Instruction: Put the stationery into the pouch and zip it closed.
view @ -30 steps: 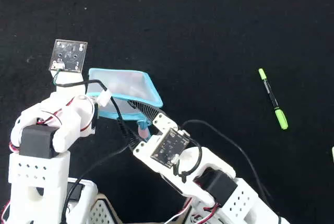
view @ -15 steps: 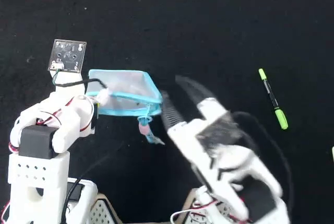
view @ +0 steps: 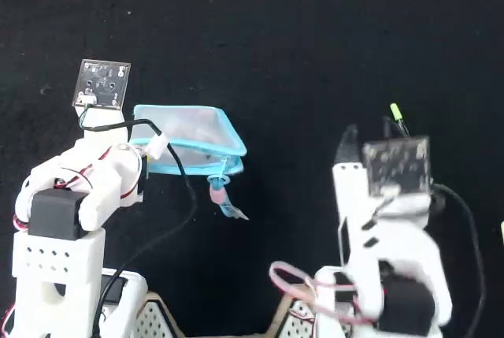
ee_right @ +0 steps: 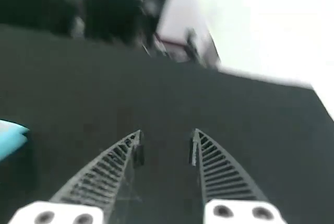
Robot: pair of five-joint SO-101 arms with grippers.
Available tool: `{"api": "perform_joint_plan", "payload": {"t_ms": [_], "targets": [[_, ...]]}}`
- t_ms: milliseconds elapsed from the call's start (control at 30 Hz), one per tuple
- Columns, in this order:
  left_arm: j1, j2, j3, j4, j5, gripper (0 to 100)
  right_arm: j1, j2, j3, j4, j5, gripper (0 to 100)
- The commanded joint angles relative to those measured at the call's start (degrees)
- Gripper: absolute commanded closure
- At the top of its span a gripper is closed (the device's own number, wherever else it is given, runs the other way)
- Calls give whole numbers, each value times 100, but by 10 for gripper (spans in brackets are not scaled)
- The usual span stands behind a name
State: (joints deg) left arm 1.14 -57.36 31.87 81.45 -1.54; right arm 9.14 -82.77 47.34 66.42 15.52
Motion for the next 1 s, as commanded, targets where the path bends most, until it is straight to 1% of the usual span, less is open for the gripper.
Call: {"api": "perform_joint_plan", "payload": {"t_ms": [0, 67, 167, 267, 433, 767, 967], "targets": [[13, -18, -233, -26, 18, 967, 826, 708, -4, 26, 44, 854], [31, -18, -145, -62, 18, 967, 1160, 1226, -31, 26, 352, 854], [40, -18, 4, -229, 18, 967, 1451, 2070, -101, 26, 914, 854], [40, -18, 22, -237, 18, 967, 1688, 2879, -242, -18, 1204, 854], [40, -18, 22, -237, 18, 967, 1767, 3732, -523, -229, 1213, 851], [40, -18, 22, -229, 18, 967, 1767, 4295, -787, -343, 1248, 851], [40, -18, 22, -229, 18, 967, 1767, 5165, -1569, -343, 1371, 851]]}}
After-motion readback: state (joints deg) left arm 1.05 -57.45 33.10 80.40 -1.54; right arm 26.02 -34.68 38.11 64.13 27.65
